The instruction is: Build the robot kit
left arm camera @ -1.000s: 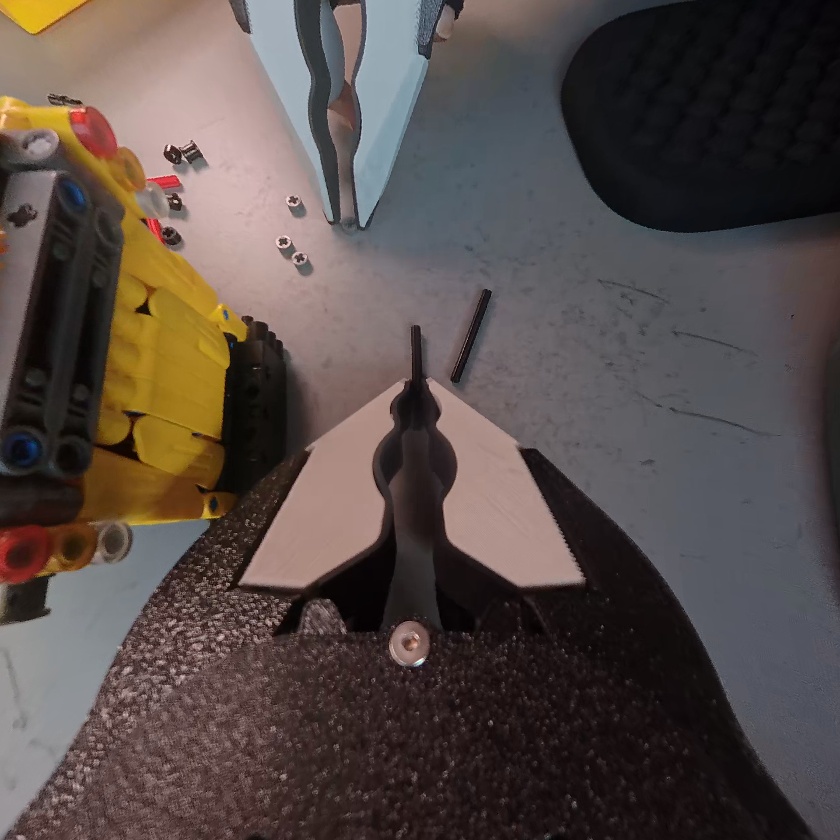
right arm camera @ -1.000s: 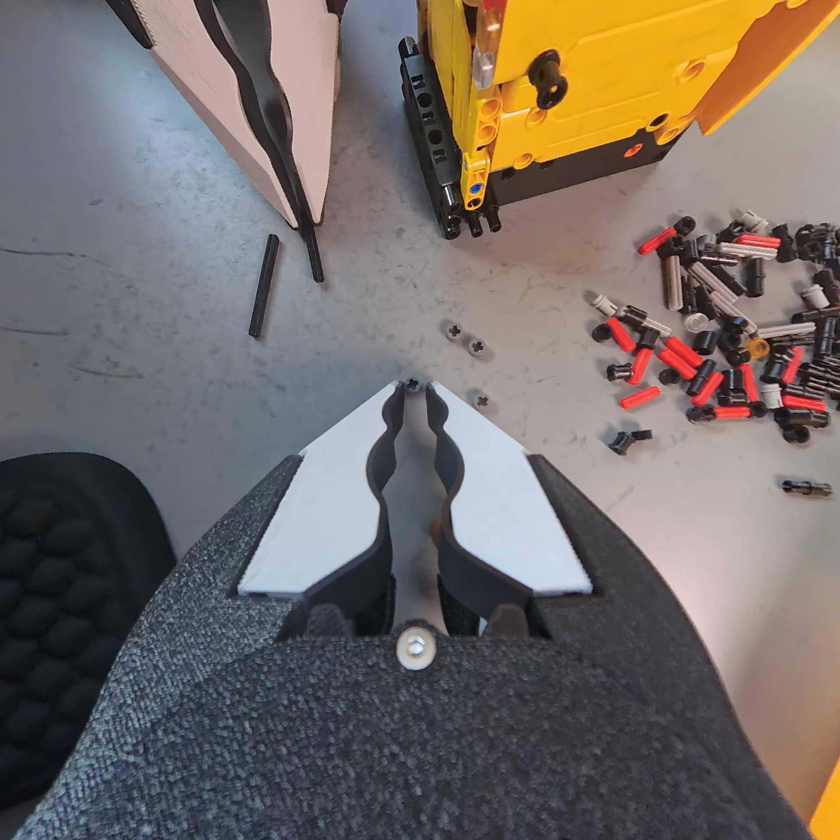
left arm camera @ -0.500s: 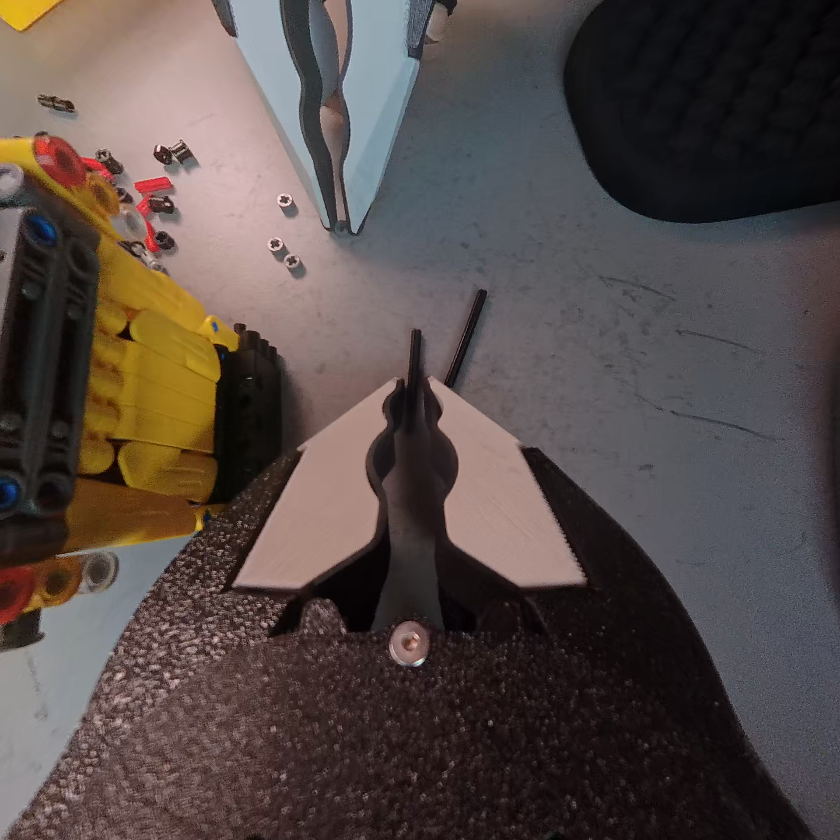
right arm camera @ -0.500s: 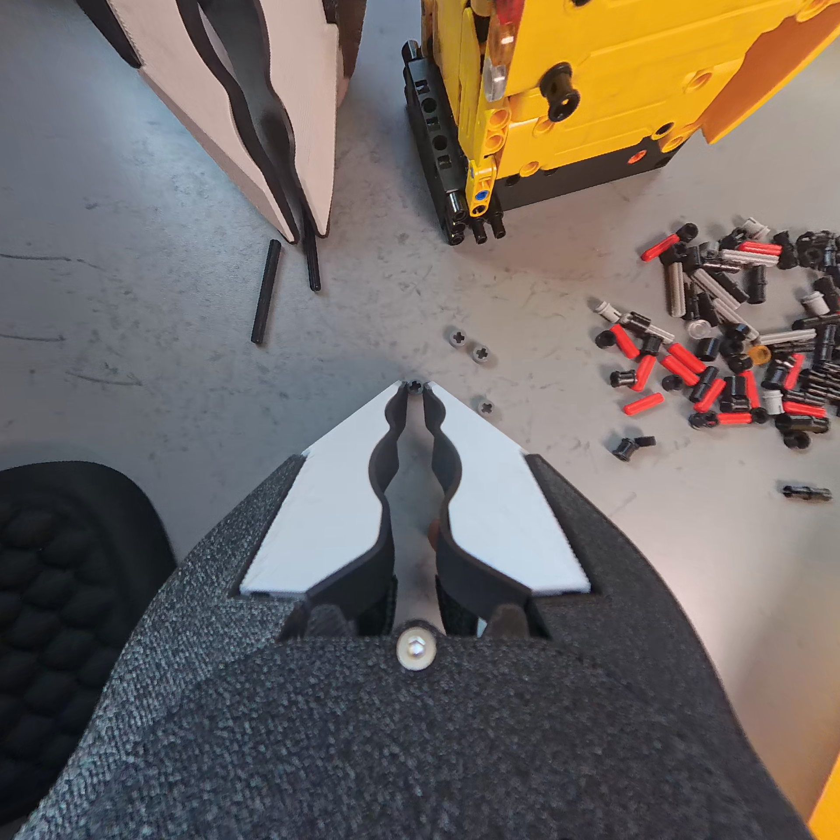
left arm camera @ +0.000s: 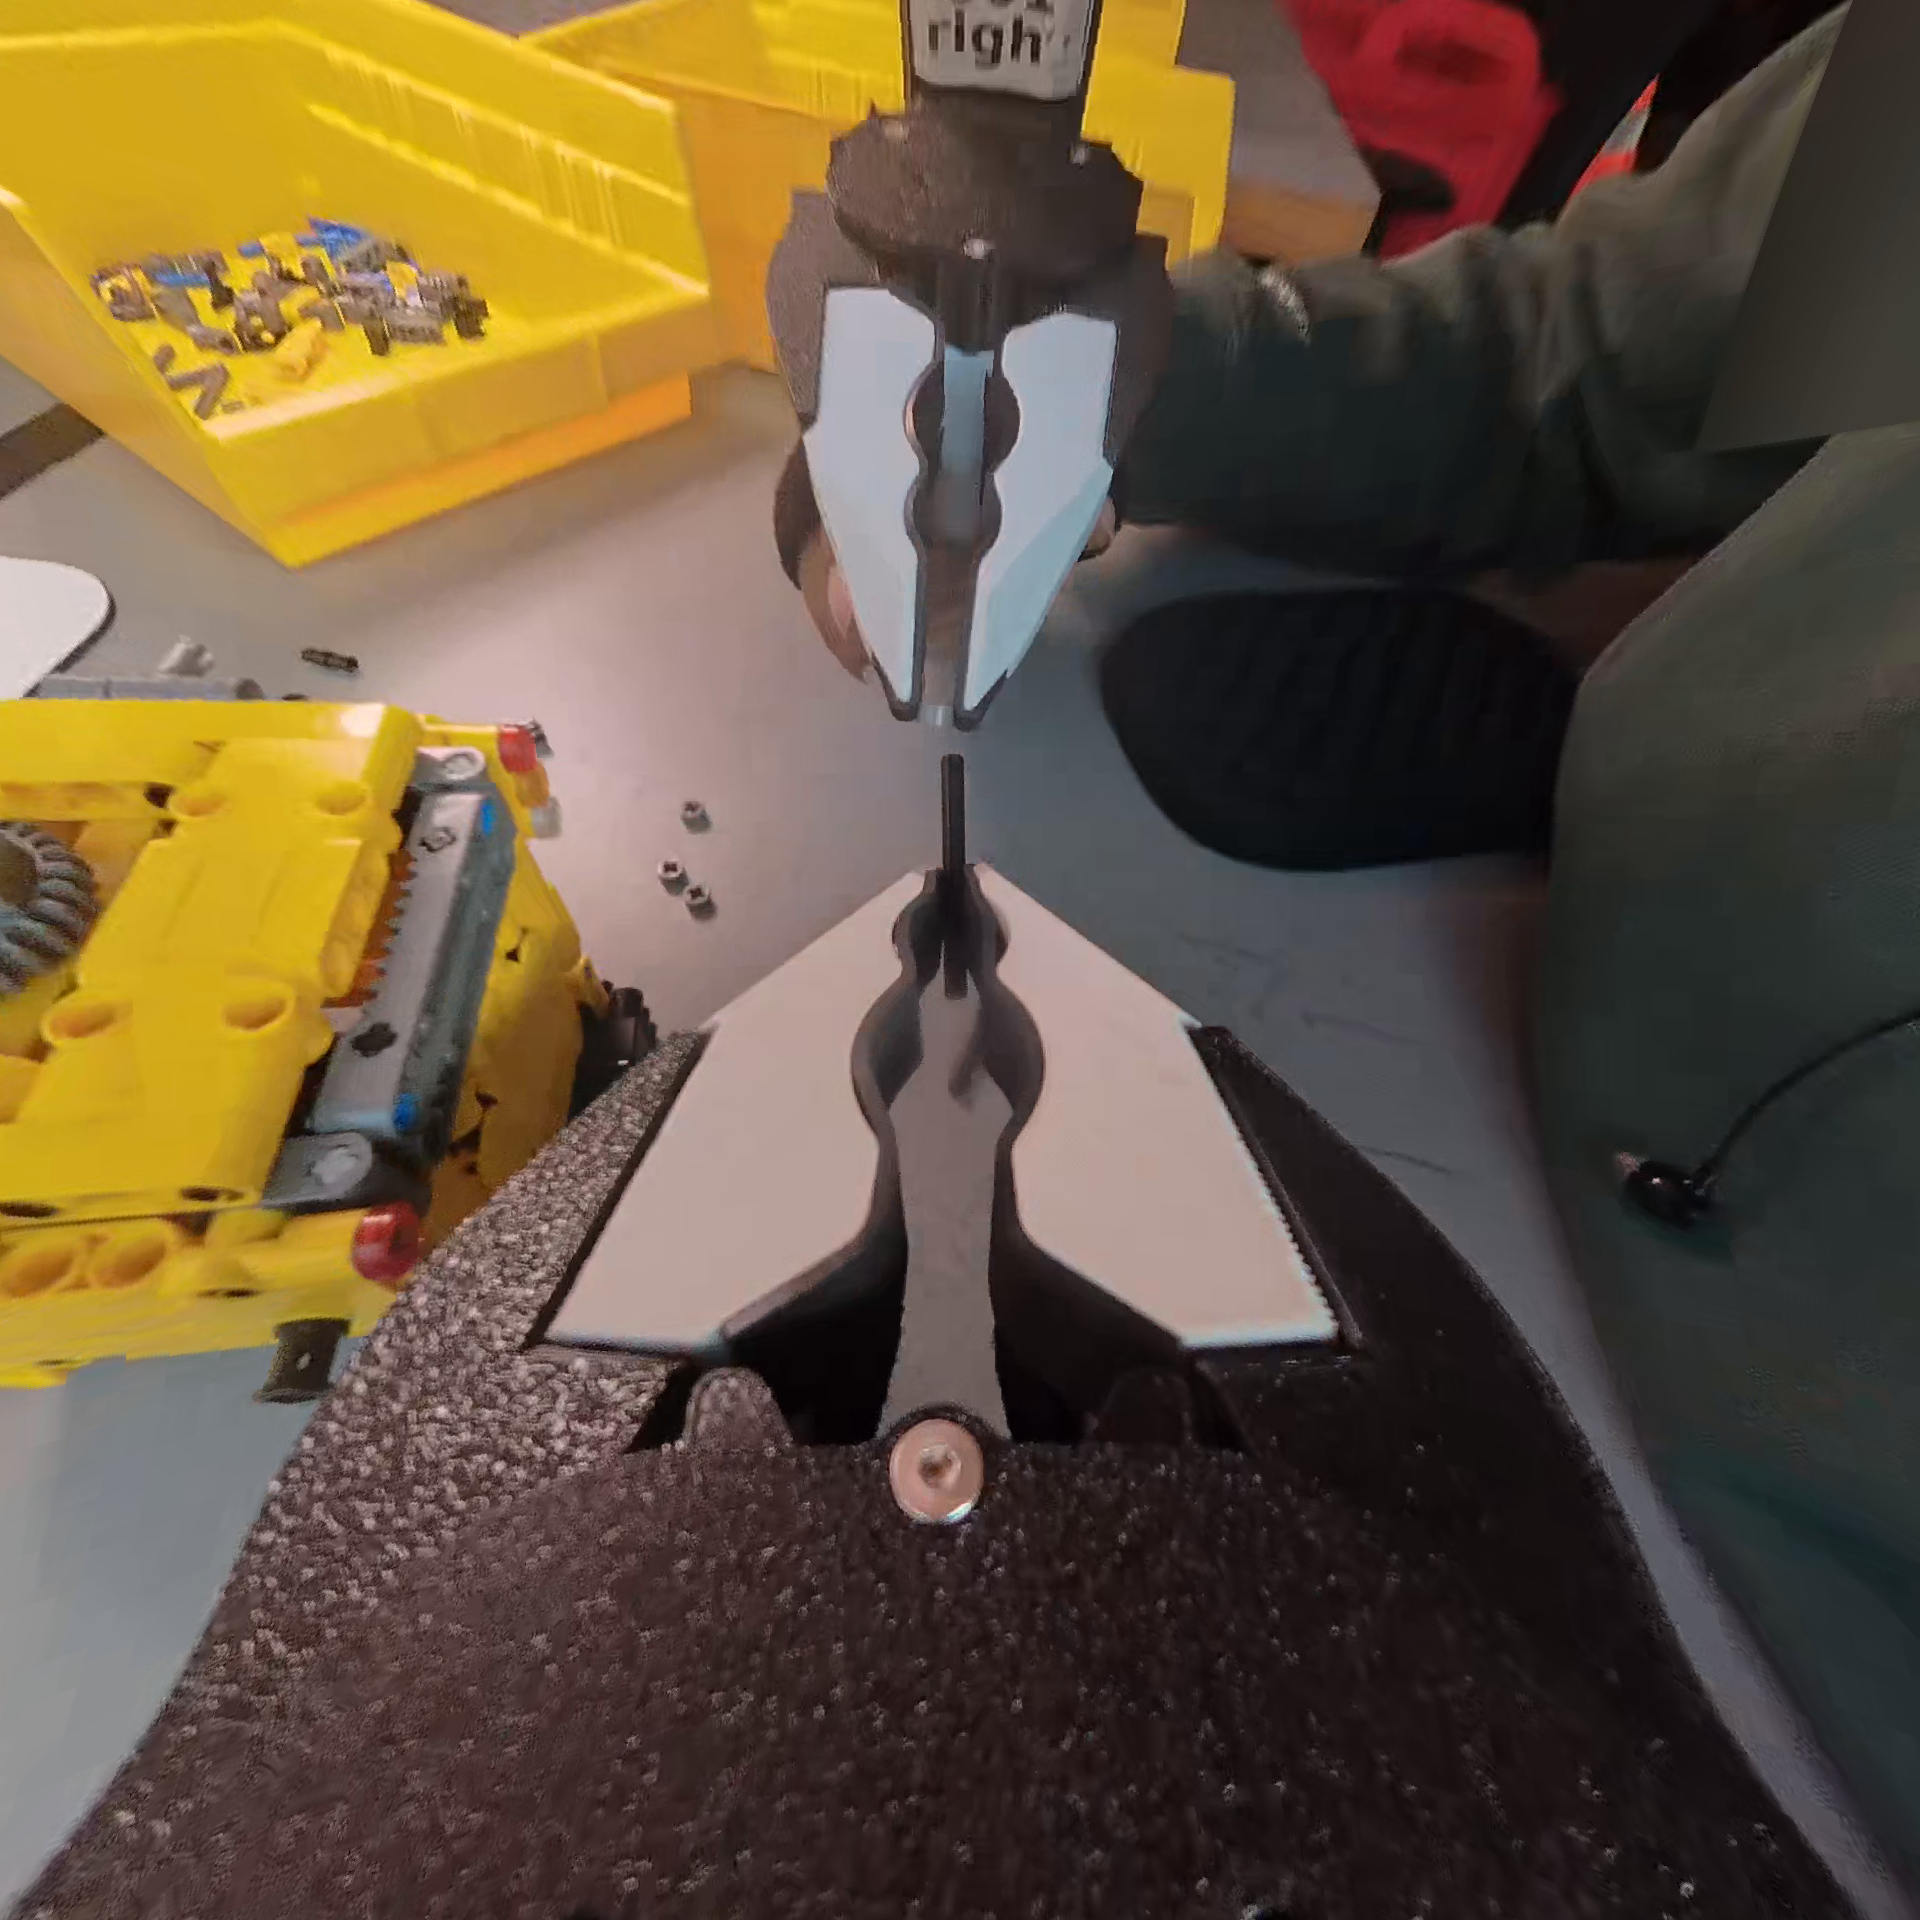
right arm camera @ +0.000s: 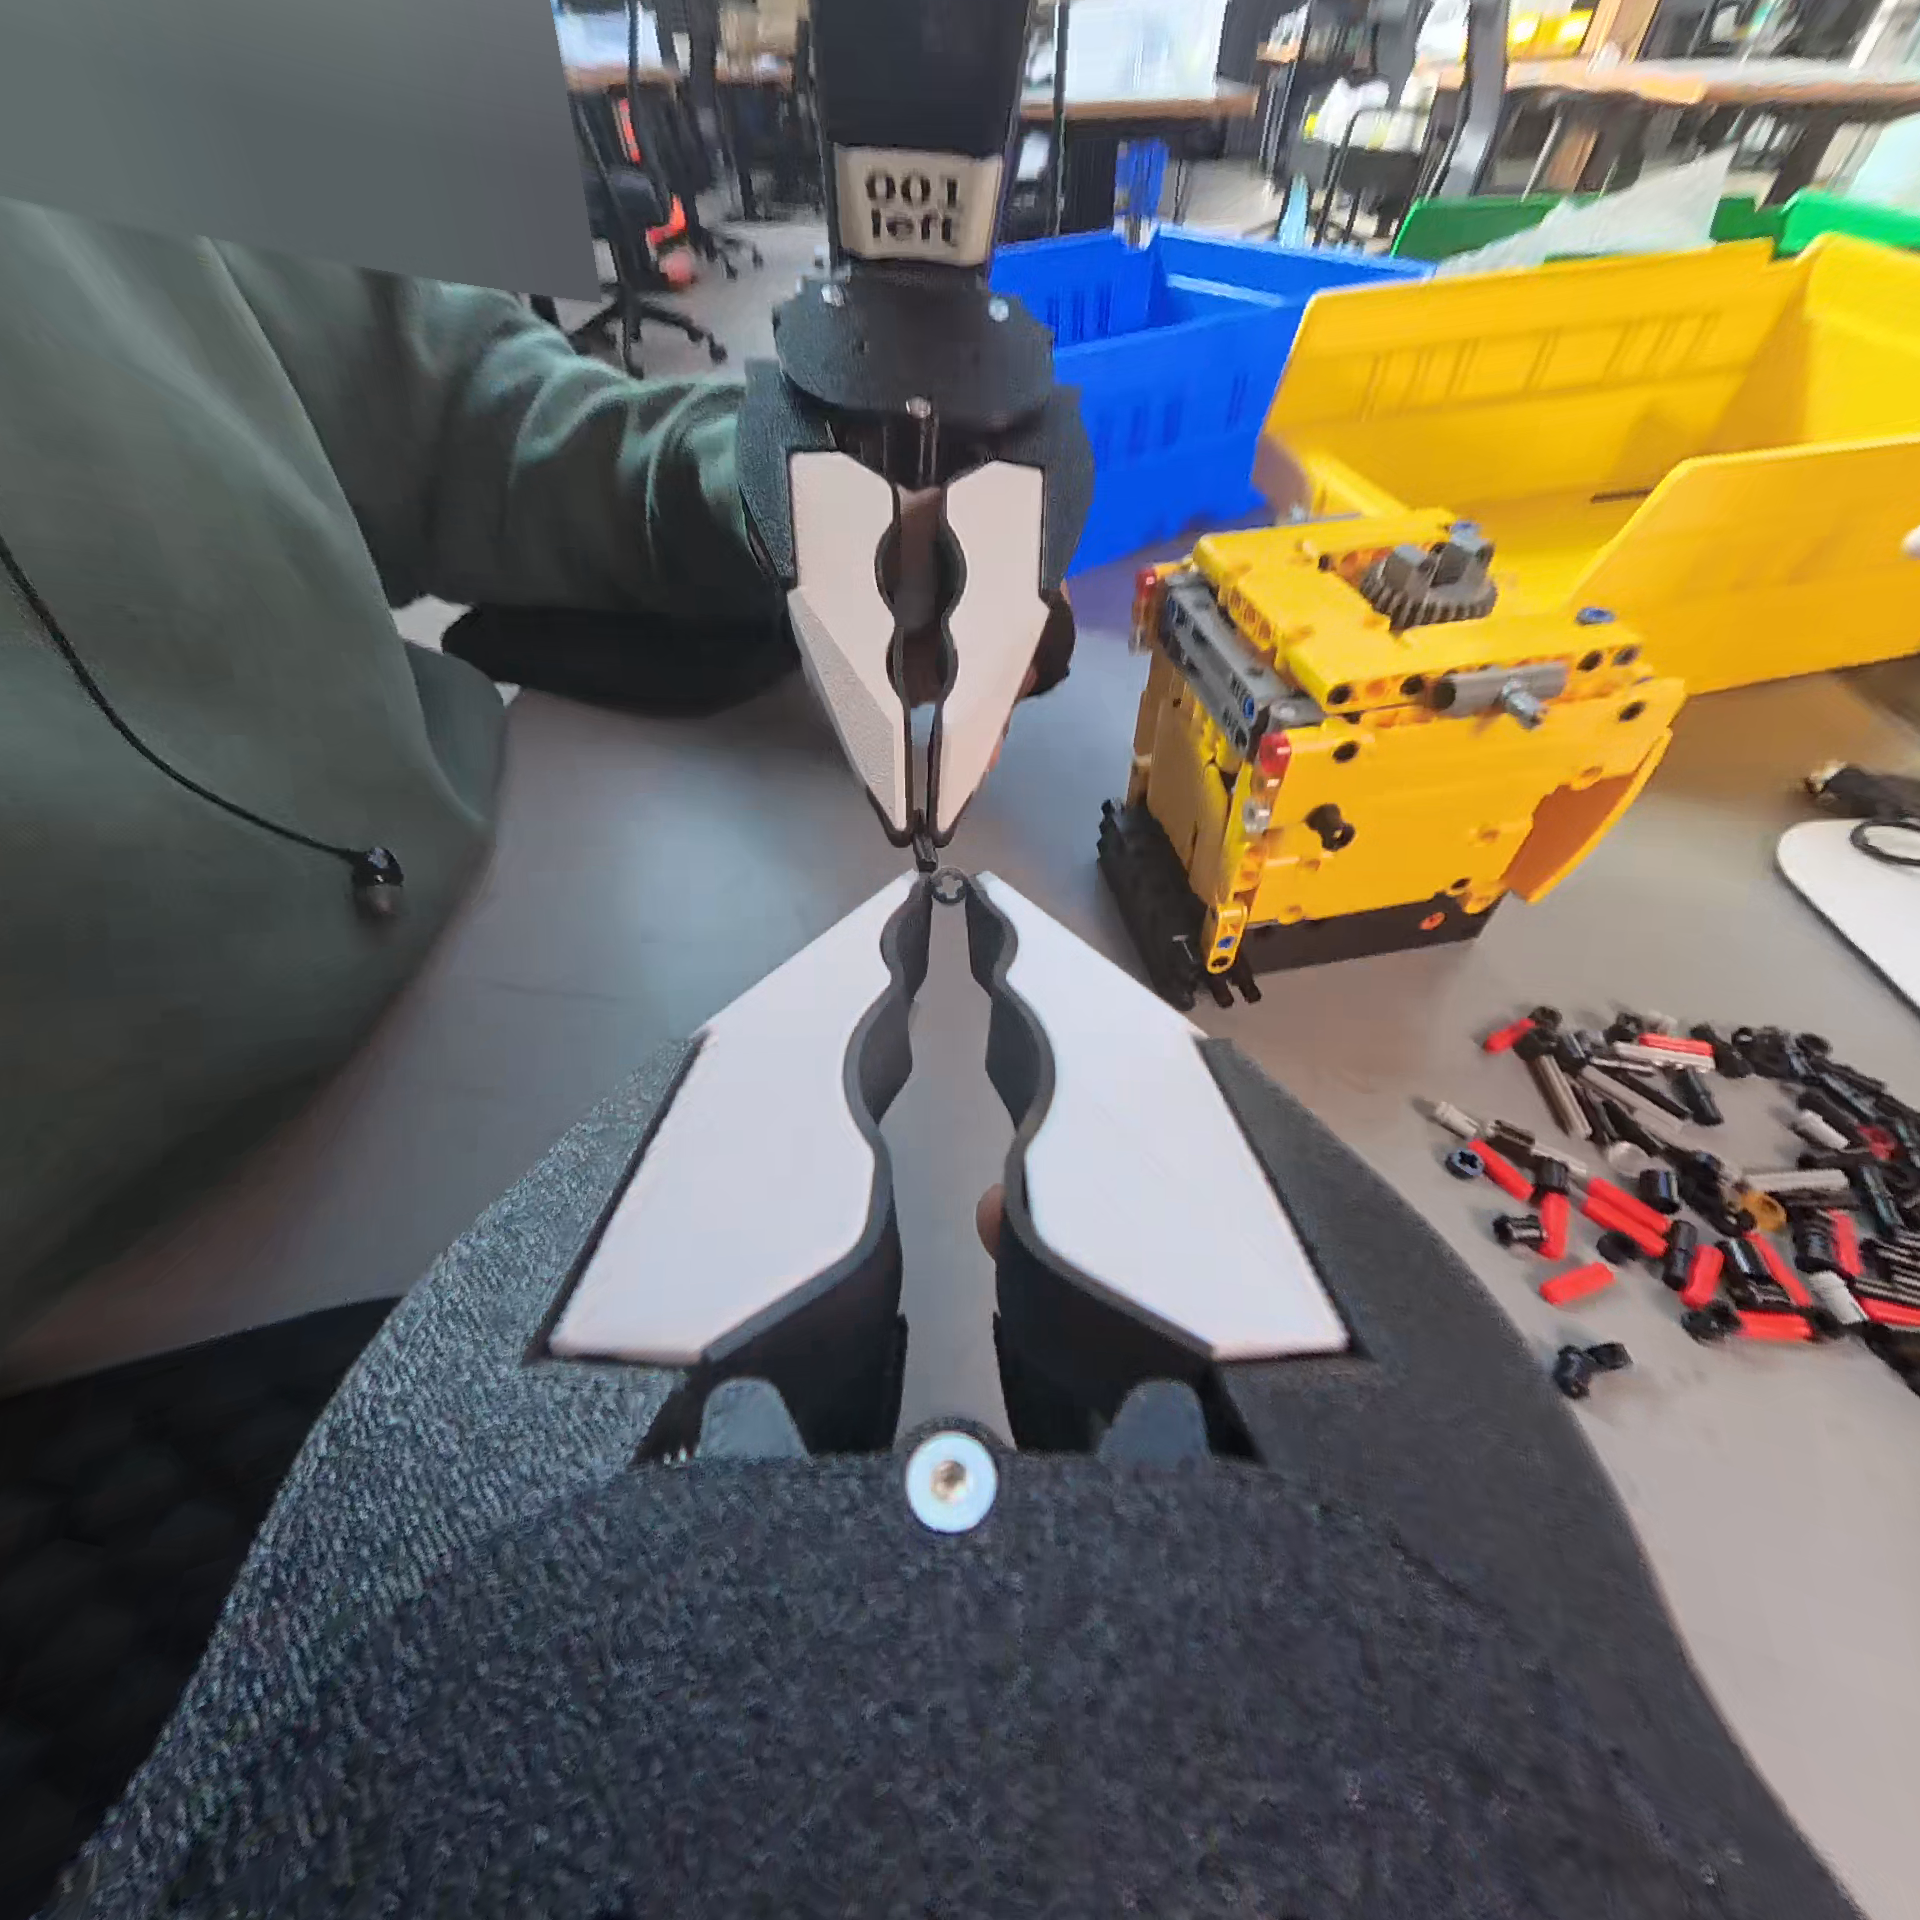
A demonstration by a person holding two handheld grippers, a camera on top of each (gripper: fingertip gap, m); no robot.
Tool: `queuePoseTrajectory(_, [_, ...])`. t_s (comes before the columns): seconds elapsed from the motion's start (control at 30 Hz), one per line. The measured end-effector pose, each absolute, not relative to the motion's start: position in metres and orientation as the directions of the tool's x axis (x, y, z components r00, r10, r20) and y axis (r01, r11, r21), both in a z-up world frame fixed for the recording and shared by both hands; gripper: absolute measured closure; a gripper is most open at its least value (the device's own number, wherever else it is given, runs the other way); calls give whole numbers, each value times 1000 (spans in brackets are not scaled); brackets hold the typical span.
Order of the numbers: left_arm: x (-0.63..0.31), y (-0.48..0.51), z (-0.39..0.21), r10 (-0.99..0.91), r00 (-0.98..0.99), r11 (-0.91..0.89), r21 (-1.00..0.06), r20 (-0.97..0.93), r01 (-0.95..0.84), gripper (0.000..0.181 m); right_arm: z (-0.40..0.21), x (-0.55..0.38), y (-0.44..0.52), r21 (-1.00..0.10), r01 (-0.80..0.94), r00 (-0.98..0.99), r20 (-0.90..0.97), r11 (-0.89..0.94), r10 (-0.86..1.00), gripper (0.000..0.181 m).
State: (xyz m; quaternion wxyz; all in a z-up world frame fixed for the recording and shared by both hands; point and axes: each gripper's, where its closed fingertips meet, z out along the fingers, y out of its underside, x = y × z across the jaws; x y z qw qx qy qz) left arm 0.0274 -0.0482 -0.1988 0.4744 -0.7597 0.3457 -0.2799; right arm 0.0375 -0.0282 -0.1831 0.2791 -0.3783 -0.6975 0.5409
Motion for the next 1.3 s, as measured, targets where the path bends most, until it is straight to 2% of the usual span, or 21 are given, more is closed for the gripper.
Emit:
queuePoseTrajectory(0.17, [34,-53,-177,-809,556,-309,-943,192,-123,179,-157,41,-36,-993,122,-572,-70,0,817,175])
queuePoseTrajectory(0.67, [41,-64,-169,-849,455,-320,-947,267,-40,179,-152,46,-52,-993,112,-639,-92,-26,764,175])
queuePoseTrajectory(0.93, [48,-75,-164,-895,370,-276,-961,251,-16,179,-143,51,-67,-995,97,-668,-55,14,742,175])
queuePoseTrajectory(1.3, [51,-88,-145,-937,275,-204,-976,217,76,179,-125,57,-86,-988,17,-655,103,151,748,175])
